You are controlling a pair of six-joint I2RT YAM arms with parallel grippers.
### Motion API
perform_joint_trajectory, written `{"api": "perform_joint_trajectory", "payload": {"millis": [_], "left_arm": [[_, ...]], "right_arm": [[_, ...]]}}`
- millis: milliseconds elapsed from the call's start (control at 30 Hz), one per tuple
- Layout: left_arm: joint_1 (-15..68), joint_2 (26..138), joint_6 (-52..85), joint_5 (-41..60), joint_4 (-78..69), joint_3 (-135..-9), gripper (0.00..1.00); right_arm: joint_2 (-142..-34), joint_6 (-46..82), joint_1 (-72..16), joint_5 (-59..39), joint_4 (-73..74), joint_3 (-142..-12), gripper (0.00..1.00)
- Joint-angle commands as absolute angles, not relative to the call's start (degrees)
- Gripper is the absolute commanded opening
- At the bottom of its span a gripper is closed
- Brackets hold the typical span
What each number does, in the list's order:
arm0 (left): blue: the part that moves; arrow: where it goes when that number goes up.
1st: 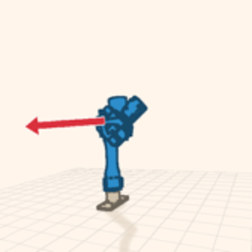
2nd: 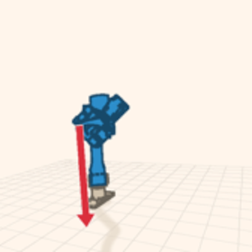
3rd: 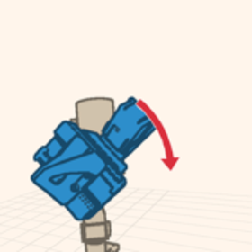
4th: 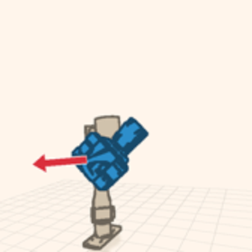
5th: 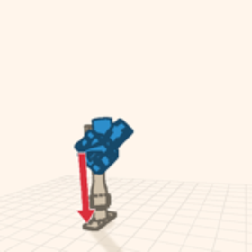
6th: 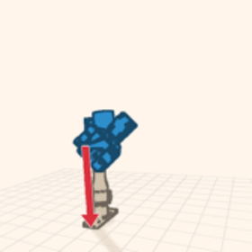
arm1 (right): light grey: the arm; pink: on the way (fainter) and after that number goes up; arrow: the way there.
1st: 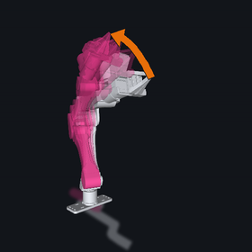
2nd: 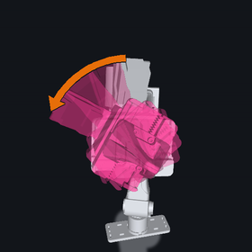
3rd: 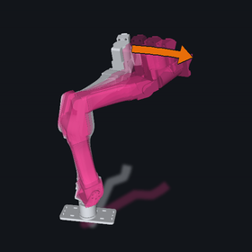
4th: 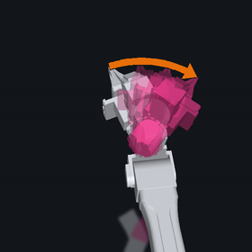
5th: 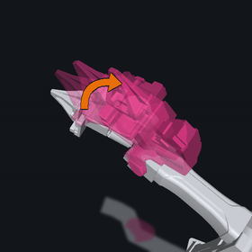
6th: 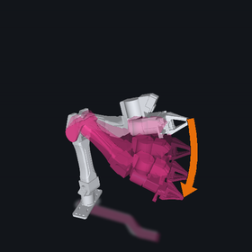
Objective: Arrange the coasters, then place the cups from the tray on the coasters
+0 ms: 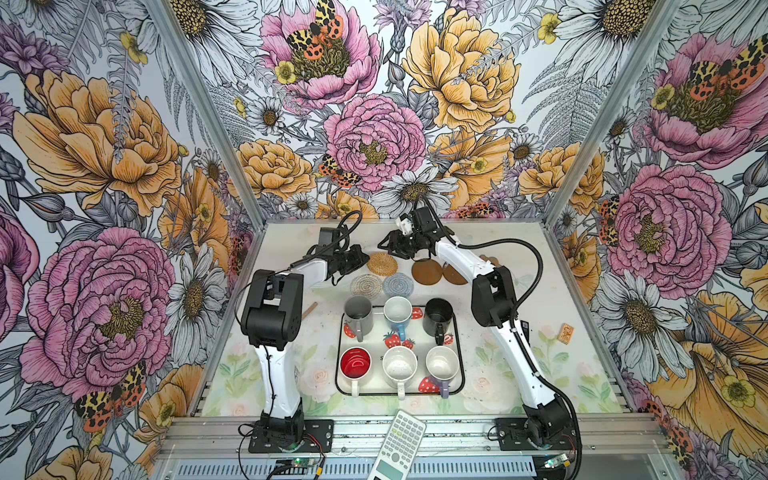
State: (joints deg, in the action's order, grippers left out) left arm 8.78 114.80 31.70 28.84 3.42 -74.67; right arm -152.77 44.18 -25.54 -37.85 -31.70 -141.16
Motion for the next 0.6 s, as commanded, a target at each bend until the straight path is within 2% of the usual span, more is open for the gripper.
{"api": "perform_joint_trajectory", "payload": {"millis": [0,567], "left_arm": [[6.5,112.7,32.3,28.8,0.5,-73.4,0.00],[-4.2,111.6,28.7,22.3,2.0,-66.6,0.00]], "right_arm": [[-153.3,44.9,-25.1,-39.2,-30.1,-143.7,0.58],[-139.1,38.4,-24.4,-36.9,-30.1,-122.6,0.52]]}}
